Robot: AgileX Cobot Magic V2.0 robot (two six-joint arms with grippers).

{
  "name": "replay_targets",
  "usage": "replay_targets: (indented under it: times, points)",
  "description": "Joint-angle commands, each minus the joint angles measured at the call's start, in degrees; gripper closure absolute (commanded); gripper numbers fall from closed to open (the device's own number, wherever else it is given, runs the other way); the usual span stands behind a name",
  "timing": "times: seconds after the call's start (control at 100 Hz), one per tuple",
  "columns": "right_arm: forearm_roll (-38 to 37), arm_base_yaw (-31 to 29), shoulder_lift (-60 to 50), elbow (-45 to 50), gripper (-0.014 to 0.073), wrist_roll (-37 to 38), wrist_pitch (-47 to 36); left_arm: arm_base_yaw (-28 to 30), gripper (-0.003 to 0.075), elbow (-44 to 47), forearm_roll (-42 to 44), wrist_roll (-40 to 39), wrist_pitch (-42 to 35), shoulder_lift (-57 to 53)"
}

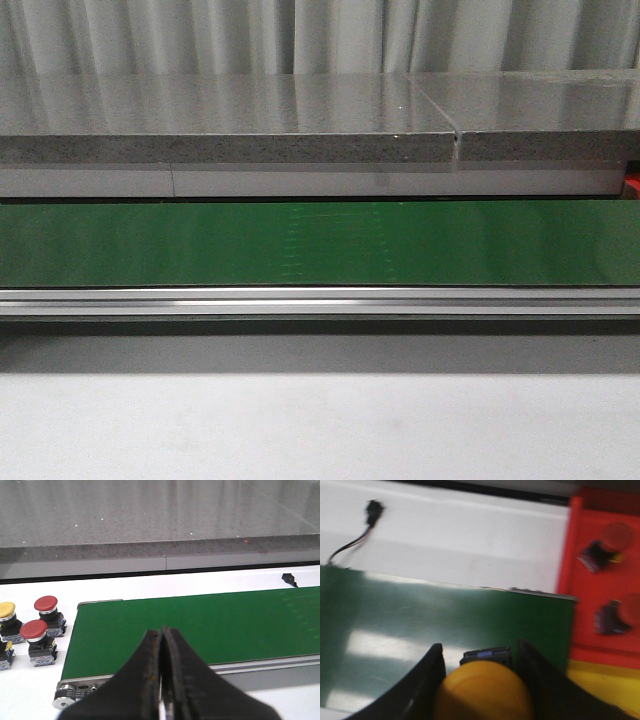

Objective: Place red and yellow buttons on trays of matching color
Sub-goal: 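Carry the yellow button into the yellow tray and release it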

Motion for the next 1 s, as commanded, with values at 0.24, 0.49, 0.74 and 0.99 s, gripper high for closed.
replay_targets:
  times: [0.24, 0.49, 0.74, 0.99]
  points:
    - [0.9, -22.4, 1.4, -2.0, 0.0650, 8.4, -14.8, -0.4, 0.0739, -1.6, -1.5, -0.2, -4.1, 0.5]
    - [0.9, -25.7, 9.4, -2.0, 0.0650, 9.2, -22.2, -0.4, 0.0739, -1.6, -1.5, -0.2, -4.1, 0.5]
    - [0.9, -26.5, 17.2, -2.0, 0.0650, 9.2, -23.2, -0.4, 0.0739, -1.6, -1.5, -0.2, -4.1, 0.5]
    - [0.9, -26.5, 23.1, -1.9, 0.0650, 9.2, -23.6, -0.4, 0.0739, -1.6, -1.5, -0.2, -4.1, 0.5]
